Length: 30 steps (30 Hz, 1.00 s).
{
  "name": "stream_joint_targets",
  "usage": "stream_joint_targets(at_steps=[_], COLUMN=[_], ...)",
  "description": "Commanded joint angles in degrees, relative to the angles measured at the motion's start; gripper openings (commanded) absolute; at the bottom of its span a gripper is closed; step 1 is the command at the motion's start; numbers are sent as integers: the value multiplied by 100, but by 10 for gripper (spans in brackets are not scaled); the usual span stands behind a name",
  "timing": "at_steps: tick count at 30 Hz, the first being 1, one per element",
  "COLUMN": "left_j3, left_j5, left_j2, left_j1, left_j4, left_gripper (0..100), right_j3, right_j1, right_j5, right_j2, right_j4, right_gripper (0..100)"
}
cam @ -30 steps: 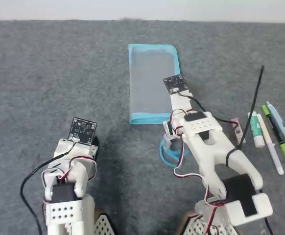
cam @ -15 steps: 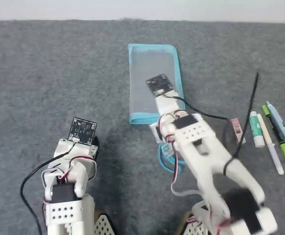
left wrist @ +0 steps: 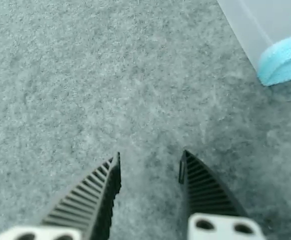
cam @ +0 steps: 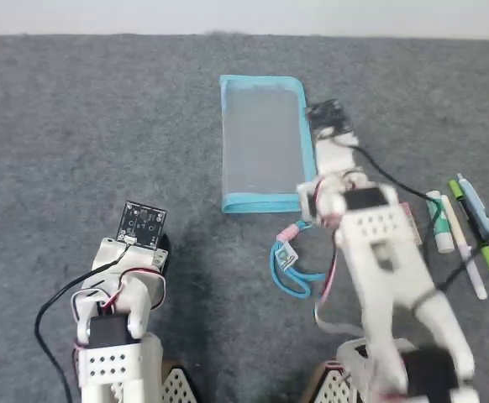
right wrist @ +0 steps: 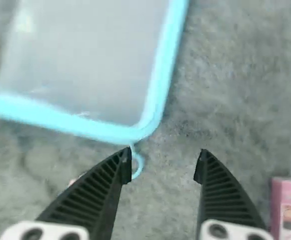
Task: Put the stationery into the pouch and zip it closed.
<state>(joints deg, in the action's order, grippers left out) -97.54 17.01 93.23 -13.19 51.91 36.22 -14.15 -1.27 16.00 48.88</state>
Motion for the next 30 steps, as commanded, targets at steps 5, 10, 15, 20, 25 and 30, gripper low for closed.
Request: stream_joint_targets(at_steps=[5,10,15,20,25,30], left_j3=[57,57,57,57,57,57], left_j5=[-79,-79,-79,-79,-79,-79], left_j2=[88,88,88,88,88,88], left_j1=[18,18,18,18,18,18], left_j4=[-26,-26,-26,-26,-26,-26], left_gripper=[178,178,178,178,178,178], right_j3=[-2154,-3218,-3974,-4141,-4141,-4229], right_j1=[57,48,40,-171,-532,-532], right_j5=[2145,2558,2576,2576,2910,2725], right_j2=[-2308,-3336,-3969,-4075,-4101,-3890], right_j4=[488,690,681,857,1095,1499], right_gripper=[212,212,209,209,210,209])
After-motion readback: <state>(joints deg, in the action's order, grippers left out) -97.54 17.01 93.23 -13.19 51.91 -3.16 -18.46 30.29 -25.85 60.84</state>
